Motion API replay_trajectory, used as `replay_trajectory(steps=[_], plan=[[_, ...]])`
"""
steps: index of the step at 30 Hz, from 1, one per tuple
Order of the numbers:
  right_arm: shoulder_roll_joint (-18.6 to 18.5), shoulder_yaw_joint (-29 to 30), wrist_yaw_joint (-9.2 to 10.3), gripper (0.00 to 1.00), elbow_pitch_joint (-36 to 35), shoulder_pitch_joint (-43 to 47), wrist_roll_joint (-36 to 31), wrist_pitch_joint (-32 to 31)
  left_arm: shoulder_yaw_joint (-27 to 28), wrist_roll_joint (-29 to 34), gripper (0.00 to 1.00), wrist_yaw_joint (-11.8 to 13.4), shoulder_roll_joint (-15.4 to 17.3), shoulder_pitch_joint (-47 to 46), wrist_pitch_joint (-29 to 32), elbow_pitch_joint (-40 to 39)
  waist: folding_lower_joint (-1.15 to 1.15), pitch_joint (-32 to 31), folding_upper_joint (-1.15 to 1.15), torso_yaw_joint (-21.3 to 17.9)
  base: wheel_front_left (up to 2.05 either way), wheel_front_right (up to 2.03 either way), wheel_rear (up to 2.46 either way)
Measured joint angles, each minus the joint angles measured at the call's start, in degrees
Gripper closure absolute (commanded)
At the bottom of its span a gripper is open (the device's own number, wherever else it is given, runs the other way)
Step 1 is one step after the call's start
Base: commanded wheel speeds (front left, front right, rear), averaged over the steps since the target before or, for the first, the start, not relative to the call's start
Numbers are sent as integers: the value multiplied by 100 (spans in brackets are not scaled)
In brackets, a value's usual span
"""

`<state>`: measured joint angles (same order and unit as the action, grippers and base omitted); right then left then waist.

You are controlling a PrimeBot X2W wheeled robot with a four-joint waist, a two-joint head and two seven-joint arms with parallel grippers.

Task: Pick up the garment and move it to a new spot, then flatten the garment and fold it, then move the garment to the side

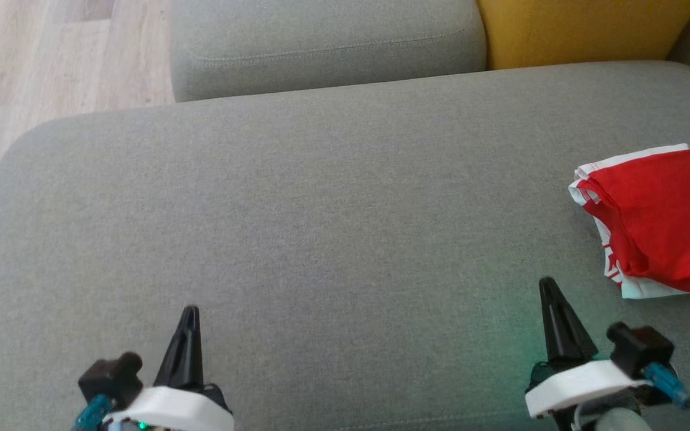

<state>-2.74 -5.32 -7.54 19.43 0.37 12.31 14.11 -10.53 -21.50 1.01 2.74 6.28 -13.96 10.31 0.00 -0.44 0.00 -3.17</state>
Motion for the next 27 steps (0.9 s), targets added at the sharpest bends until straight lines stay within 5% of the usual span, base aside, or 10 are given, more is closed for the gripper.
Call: replay_trajectory(steps=[27], plan=[[-4,170,0,100,-55,13,1807,-356,193,-1613,100,-156,19,-101,364,110,0,14,0,70,0,0,0]])
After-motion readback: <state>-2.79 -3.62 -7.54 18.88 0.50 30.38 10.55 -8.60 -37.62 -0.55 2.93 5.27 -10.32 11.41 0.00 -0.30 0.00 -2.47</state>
